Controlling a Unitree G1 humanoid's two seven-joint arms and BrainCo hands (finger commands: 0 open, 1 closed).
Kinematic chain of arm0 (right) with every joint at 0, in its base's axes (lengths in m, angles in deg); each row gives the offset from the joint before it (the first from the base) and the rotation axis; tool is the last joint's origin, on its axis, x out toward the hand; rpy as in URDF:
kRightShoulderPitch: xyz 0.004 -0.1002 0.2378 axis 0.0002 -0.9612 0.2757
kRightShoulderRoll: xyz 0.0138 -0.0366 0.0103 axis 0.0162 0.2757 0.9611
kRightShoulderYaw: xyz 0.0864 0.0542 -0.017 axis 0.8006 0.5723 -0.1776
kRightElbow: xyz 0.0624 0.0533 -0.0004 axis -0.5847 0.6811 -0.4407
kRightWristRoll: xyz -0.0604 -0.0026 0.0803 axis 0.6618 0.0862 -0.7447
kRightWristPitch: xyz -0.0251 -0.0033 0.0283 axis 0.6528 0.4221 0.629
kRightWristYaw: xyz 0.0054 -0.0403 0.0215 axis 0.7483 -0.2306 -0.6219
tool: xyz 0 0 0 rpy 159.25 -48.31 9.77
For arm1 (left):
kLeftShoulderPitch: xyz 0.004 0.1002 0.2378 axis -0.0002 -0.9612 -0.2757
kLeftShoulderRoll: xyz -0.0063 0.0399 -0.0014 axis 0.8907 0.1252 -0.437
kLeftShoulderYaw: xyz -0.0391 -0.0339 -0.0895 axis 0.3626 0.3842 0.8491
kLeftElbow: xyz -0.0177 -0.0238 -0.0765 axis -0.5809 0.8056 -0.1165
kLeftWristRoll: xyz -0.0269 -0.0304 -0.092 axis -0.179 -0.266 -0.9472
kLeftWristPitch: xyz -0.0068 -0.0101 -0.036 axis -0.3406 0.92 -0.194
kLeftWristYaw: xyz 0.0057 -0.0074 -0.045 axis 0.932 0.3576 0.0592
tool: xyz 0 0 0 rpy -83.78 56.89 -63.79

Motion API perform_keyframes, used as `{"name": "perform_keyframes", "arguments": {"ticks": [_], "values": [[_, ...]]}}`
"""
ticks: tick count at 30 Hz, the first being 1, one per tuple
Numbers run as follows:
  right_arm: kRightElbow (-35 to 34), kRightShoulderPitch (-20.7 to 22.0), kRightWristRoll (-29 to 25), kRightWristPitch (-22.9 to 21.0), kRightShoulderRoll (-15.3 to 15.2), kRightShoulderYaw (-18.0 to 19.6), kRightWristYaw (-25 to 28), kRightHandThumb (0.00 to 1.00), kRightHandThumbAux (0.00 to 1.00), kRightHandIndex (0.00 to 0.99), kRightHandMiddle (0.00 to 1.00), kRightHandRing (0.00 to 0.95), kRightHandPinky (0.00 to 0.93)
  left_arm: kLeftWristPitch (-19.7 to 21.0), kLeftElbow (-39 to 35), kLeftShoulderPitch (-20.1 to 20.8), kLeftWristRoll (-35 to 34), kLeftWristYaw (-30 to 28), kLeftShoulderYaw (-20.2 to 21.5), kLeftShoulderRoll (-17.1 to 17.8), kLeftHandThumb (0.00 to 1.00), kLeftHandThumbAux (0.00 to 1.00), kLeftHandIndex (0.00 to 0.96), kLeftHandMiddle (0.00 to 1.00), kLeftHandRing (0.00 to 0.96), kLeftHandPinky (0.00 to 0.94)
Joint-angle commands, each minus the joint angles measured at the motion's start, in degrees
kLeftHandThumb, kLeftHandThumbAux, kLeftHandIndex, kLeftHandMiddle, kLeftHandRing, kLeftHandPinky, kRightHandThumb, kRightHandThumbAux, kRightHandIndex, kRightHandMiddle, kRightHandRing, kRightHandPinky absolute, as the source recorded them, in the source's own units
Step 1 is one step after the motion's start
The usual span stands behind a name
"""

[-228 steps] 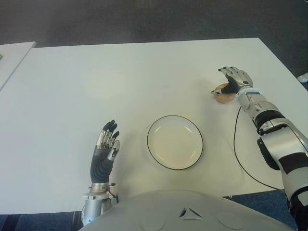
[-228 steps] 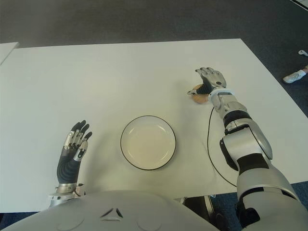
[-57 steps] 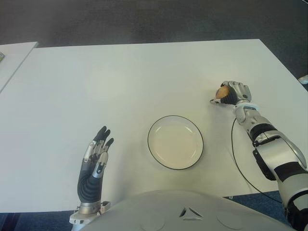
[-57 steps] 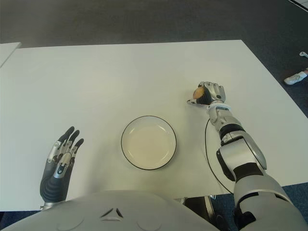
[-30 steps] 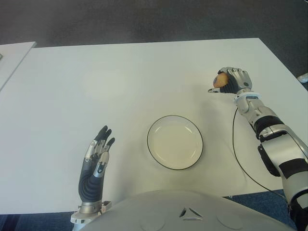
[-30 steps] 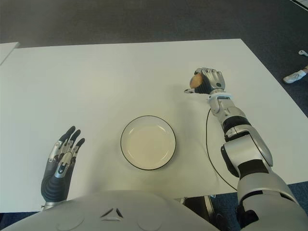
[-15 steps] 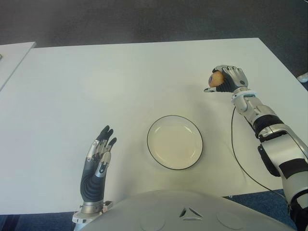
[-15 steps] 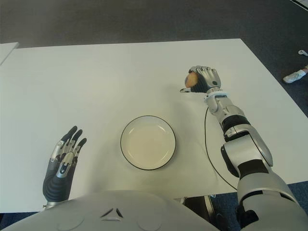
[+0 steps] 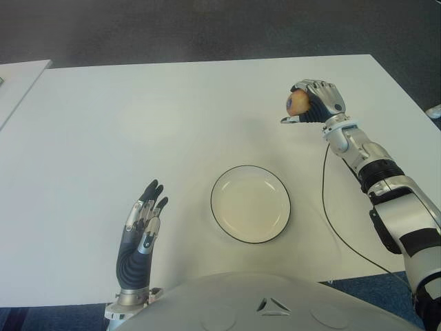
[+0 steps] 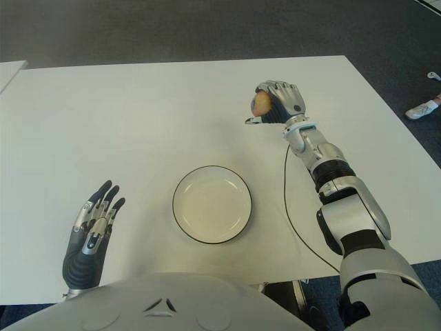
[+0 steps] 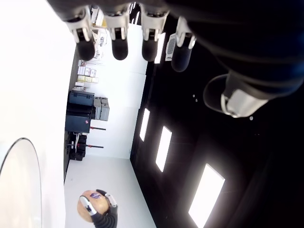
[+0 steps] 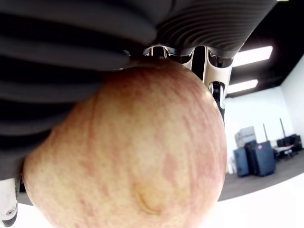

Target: Put the apples into the plate.

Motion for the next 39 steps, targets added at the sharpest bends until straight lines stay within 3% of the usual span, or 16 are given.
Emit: {"name": "perform_keyframes", "arguments": {"ticks": [1, 4, 8, 26, 39], "values": [[-6.05, -3.24, 0.91, -1.32, 1.36, 0.16, 1.42, 0.610, 0.753, 0.845, 0.907, 0.871, 0.866, 4.71, -3.72, -0.97, 1.93, 1.60, -0.10, 0.20, 0.106, 0.425, 0.157, 0.058, 0.007, 0.000], [-9.32, -4.60, 1.31, -1.96, 2.03, 0.28, 2.25, 0.619, 0.751, 0.845, 0.903, 0.873, 0.867, 11.96, -9.95, -3.07, 4.44, 3.71, -0.03, 1.10, 0.167, 0.426, 0.174, 0.048, 0.002, 0.000], [-13.19, -5.96, 1.67, -2.50, 2.75, 0.50, 3.80, 0.627, 0.749, 0.841, 0.897, 0.873, 0.865, 14.88, -11.68, -3.53, 6.10, 4.51, 0.09, 1.08, 0.192, 0.401, 0.182, 0.034, 0.000, 0.000], [-33.62, -13.18, 4.17, -4.13, 4.88, 0.41, 14.43, 0.582, 0.762, 0.799, 0.863, 0.848, 0.822, 16.19, -12.07, -3.00, 7.49, 4.45, 0.03, 0.89, 0.181, 0.330, 0.110, 0.000, 0.000, 0.016], [-49.81, -21.70, 7.82, -4.68, 4.98, 1.08, 19.29, 0.561, 0.775, 0.773, 0.838, 0.821, 0.808, 16.65, -11.66, -2.19, 8.20, 4.75, -0.29, 0.37, 0.181, 0.329, 0.109, 0.000, 0.000, 0.016]]}}
